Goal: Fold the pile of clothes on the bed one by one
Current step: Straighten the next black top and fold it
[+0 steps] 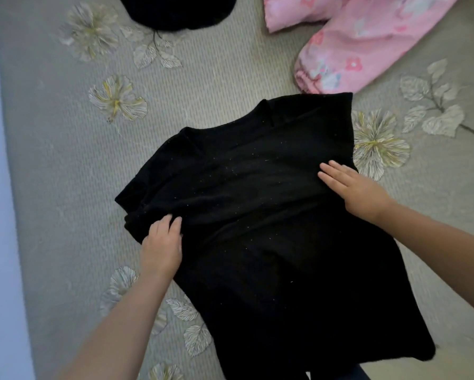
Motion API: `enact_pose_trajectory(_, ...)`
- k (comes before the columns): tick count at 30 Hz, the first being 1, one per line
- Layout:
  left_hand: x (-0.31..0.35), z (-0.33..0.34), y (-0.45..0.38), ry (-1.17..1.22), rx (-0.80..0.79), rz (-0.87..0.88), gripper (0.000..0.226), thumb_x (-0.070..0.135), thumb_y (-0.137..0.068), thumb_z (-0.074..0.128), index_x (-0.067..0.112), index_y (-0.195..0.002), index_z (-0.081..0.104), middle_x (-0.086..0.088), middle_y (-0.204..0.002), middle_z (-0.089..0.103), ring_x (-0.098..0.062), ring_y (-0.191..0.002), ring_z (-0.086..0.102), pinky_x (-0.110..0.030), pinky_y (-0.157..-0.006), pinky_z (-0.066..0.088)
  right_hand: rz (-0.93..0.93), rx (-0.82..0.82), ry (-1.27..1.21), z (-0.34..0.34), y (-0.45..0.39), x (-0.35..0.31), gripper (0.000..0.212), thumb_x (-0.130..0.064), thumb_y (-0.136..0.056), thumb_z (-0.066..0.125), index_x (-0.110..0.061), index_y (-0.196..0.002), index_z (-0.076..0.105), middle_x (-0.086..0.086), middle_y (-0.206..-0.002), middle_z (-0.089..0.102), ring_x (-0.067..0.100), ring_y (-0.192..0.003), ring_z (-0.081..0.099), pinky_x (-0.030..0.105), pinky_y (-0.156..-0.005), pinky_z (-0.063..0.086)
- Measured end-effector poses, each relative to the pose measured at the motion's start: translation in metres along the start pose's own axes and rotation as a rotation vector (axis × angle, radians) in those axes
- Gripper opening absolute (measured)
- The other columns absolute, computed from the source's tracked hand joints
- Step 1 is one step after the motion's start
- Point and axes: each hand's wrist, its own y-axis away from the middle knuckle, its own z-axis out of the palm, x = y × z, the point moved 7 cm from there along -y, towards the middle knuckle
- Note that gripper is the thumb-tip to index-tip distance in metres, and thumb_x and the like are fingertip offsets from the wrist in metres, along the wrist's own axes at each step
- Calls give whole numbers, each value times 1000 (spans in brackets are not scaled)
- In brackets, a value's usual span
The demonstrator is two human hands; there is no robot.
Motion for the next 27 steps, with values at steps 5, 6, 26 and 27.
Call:
enact_pose_trajectory(5,26,-39,10,-111,309,333,22,-2,-74,47,-4,-71,68,-12,-51,57,-28,-42,53,-28,-37,40,-105,28,117,-5,16,15,82,37,-38,58,18,-117,50,39,-122,49,58,-109,46,58,-91,28)
enact_pose_trajectory(6,32,-38,16,-151,307,380,27,3,-75,42,-2,-69,68,-11,-51,57,-27,-41,53,-26,-38,38,-77,11,136,-1,21,21,80,34,-49,56,13,-126,43,37,-130,42,55,-119,40,54,-99,25)
enact_pose_trajectory(26,62,136,227,551,-152,-692,43,30,-92,50,-1,-121,48,-21,-119,55,-37,-111,51,-42,-90,43,760,-113,-105,85,233,-2,57,-26,-88,54,1,-135,35,25,-109,55,39,-99,52,47,-88,34)
enact_pose_trajectory(27,64,140,237,568,-134,-698,35,26,-93,48,-1,-115,52,-21,-113,58,-37,-105,54,-39,-83,44,774,-127,-108,91,243,-7,52,-26,-88,53,0,-132,38,22,-105,58,37,-96,54,45,-89,33)
